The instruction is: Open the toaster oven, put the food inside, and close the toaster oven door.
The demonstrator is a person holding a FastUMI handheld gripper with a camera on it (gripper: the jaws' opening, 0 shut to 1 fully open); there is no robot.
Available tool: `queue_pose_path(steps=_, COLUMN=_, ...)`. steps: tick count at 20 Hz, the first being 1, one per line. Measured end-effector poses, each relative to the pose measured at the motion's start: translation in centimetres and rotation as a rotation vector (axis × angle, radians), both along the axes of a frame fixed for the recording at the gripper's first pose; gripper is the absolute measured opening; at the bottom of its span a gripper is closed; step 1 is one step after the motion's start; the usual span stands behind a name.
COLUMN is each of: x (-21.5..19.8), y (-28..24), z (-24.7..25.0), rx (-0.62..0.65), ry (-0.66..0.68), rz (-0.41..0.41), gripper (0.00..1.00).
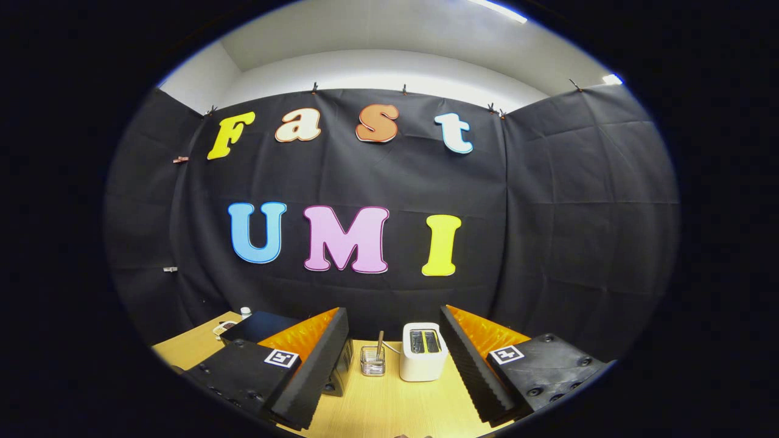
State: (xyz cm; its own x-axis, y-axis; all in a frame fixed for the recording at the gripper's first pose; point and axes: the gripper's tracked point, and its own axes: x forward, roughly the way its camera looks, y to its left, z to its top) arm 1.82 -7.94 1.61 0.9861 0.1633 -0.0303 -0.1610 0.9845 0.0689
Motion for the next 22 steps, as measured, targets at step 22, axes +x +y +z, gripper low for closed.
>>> queue_pose_path(steps=22, x=1.3, y=-2.6, z=-0.4, rx=-0.071, ry=-0.033, rz=-0.06, gripper=0.98)
